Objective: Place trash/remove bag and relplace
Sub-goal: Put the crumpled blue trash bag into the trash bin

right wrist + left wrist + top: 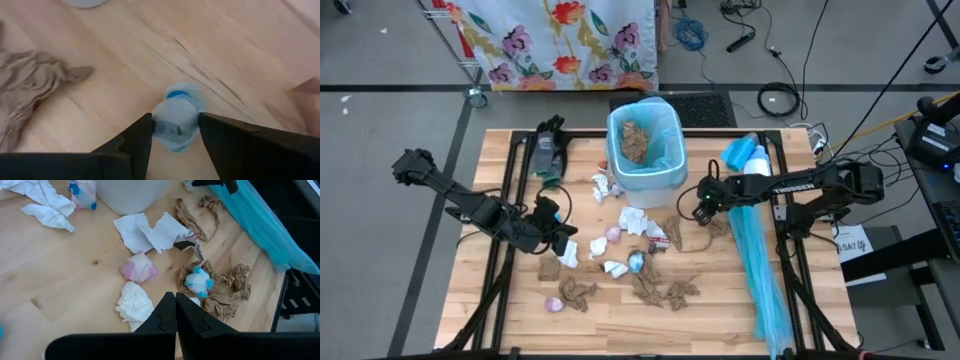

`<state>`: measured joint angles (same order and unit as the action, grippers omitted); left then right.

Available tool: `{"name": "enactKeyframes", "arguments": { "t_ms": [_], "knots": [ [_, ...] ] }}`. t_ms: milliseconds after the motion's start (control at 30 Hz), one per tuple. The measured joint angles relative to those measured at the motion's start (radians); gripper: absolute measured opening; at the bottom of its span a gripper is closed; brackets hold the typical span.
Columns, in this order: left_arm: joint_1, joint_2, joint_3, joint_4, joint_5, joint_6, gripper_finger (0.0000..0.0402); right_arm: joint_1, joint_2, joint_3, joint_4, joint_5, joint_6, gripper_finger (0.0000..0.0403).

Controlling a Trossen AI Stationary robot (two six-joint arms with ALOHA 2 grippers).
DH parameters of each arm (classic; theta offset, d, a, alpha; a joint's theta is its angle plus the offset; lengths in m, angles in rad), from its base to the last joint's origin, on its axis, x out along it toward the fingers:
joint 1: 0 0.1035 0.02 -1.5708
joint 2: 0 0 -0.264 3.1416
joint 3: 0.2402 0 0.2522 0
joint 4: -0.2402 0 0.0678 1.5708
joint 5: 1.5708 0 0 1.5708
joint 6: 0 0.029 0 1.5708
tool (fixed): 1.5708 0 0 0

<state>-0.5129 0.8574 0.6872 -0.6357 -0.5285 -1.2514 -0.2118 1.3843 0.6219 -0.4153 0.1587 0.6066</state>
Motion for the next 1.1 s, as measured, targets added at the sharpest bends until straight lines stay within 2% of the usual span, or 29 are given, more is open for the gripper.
{"name": "enactKeyframes", "arguments": {
  "t_ms": [133, 267, 367, 433, 600, 733, 867, 933, 1100],
  "knots": [
    [0.000, 0.000, 0.000, 0.000, 0.002, -0.001, 0.0003, -0.018, -0.003, -0.067, 0.134, -0.054, 0.003, 0.0105],
    [0.000, 0.000, 0.000, 0.000, 0.005, 0.000, 0.0003, -0.016, -0.007, -0.075, 0.144, -0.058, 0.025, 0.0028],
    [0.000, 0.000, 0.000, -0.001, 0.005, 0.021, 0.0003, -0.003, -0.038, -0.059, 0.092, -0.062, 0.041, 0.0012],
    [0.000, 0.000, 0.000, -0.002, 0.006, 0.046, 0.0003, 0.008, -0.069, -0.016, -0.028, -0.066, 0.043, 0.0008],
    [0.000, 0.000, 0.000, -0.005, 0.003, 0.164, 0.0003, 0.049, -0.140, 0.194, -0.361, 0.004, 0.010, 0.0003],
    [0.000, 0.000, 0.000, -0.002, 0.001, 0.301, 0.0003, 0.081, -0.172, 0.413, -0.556, 0.063, -0.001, 0.0001],
    [0.000, 0.000, 0.000, -0.001, -0.001, 0.355, 0.0003, 0.103, -0.175, 0.644, -0.735, 0.120, 0.002, 0.0001],
    [0.001, 0.000, 0.000, 0.000, -0.002, 0.370, 0.0003, 0.116, -0.176, 0.751, -0.776, 0.162, -0.004, 0.0001],
    [0.003, 0.006, 0.000, 0.000, -0.054, 0.369, 0.0008, 0.129, -0.149, 0.962, -0.743, 0.222, -0.085, 0.0000]
  ]
}}
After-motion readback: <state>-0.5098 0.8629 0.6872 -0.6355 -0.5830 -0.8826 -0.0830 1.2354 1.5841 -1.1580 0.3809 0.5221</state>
